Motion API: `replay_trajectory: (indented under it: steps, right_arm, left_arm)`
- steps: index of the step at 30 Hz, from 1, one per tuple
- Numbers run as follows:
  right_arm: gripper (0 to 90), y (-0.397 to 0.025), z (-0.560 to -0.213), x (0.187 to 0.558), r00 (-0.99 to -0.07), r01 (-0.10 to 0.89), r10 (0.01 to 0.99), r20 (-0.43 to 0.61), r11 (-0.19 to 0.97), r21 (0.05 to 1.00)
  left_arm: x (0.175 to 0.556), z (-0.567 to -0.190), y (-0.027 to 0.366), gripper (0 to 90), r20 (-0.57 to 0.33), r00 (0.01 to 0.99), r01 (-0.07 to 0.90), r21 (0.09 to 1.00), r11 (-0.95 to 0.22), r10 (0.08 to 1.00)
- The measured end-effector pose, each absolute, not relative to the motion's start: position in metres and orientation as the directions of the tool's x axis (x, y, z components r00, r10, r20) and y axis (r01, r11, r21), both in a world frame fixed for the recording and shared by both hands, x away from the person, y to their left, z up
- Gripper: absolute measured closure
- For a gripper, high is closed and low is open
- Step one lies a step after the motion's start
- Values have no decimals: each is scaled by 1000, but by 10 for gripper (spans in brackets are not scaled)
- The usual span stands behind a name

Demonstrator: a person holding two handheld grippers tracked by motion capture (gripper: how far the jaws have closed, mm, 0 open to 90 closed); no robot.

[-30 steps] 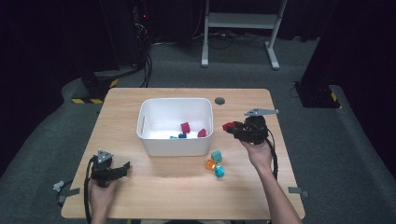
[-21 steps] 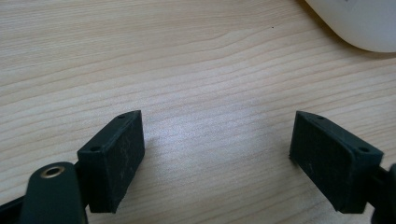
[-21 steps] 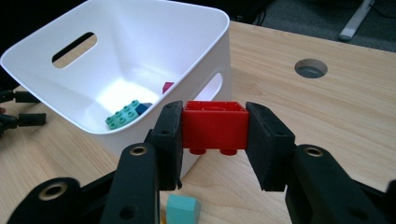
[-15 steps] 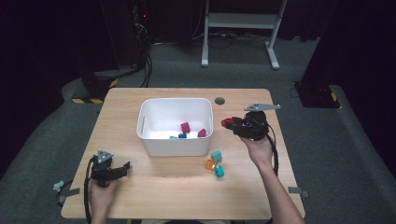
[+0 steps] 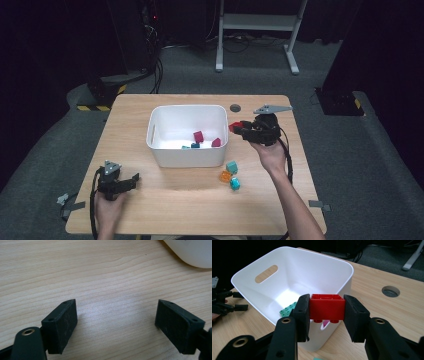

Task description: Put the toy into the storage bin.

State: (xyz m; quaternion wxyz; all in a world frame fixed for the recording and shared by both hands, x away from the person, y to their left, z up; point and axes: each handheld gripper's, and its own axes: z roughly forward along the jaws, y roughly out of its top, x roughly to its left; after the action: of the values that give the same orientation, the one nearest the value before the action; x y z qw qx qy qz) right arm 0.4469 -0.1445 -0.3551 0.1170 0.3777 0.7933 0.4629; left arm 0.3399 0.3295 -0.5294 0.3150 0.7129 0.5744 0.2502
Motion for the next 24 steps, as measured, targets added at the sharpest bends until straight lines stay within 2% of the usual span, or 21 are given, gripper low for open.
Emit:
replay_trajectory:
  steps: [24]
  right_arm:
    - [592, -89, -345, 458, -756, 456, 639, 139, 364, 812]
  left_arm:
    - [340, -529, 330, 180, -5, 216, 661, 737, -142, 976]
